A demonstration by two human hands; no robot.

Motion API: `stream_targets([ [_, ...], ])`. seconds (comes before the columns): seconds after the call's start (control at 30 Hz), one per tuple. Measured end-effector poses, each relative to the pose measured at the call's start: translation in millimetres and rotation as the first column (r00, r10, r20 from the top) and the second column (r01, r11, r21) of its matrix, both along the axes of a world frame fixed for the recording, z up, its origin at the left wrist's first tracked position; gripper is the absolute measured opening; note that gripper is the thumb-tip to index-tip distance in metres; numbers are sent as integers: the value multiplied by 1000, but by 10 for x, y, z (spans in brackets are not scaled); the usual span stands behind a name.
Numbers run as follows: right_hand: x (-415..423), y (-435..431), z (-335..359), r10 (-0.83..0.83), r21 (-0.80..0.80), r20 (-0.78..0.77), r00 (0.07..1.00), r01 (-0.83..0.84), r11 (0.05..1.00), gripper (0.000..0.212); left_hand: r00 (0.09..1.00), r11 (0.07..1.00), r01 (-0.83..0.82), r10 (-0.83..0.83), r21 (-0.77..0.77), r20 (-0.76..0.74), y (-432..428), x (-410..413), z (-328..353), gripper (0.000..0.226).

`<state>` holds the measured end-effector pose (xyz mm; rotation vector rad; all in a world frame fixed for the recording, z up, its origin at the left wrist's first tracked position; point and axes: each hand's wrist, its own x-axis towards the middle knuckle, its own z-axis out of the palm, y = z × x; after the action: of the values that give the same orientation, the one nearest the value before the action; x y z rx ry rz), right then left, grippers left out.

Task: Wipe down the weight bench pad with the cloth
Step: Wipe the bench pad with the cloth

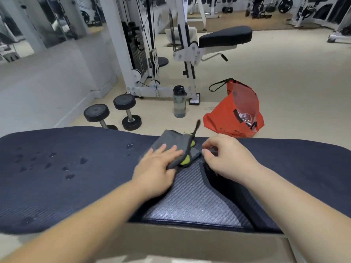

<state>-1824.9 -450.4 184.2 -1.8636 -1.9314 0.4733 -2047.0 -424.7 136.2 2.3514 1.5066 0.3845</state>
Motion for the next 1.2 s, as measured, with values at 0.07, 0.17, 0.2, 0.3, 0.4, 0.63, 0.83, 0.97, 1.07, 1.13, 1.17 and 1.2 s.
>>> stream_targets([
  [0.07, -53, -20, 37, 21, 20, 0, 1000, -21, 1000, 18, 990, 990, 138, -138, -16, -9, -399, 157, 5, 61],
  [0.17, -148, -76, 108, 61, 0, 11, 998, -61, 998, 18, 878, 877, 474, -477, -76, -41, -625, -78, 141, 70],
  [0.2, -169, -103, 125, 76, -14, 11, 997, -76, 997, 18, 846, 846, 523, -530, -99, -54, -530, -198, 159, 71],
  [0.3, -218, -199, 139, 113, -47, 4, 994, -113, 993, 17, 955, 956, 289, -291, -50, -51, -271, -321, 132, 66],
  [0.4, -252, -258, 152, 128, -39, 4, 992, -128, 991, 19, 998, 1000, -14, 15, 11, -58, -474, -18, 81, 62],
  [0.63, -597, -399, 135, 220, -280, 157, 963, -170, 945, 36, 913, 891, 125, 69, -437, 403, -565, -343, 543, 48],
  [0.83, -1108, -507, -53, 242, -449, 398, 885, -42, 893, 91, 946, 977, -189, 209, -102, 246, -512, -668, 494, 40],
  [0.97, -1107, -104, -234, 202, -418, 371, 906, -31, 908, 87, 978, 982, -173, 181, -75, 106, -338, -820, 528, 39],
  [1.07, -992, 311, -320, 130, -304, 331, 935, -25, 952, 89, 962, 963, -232, 247, -135, 113, -257, -1045, 528, 39],
  [1.13, -999, 435, -391, 91, -229, 332, 939, -13, 973, 90, 952, 953, -263, 282, -152, 119, -255, -1172, 523, 39],
  [1.17, -1026, 448, -422, 75, -191, 356, 931, -6, 982, 88, 949, 949, -273, 293, -156, 120, -267, -1233, 515, 39],
  [1.2, -1059, 427, -433, 68, -154, 389, 919, -8, 988, 84, 945, 945, -285, 305, -160, 119, -296, -1291, 514, 39],
])
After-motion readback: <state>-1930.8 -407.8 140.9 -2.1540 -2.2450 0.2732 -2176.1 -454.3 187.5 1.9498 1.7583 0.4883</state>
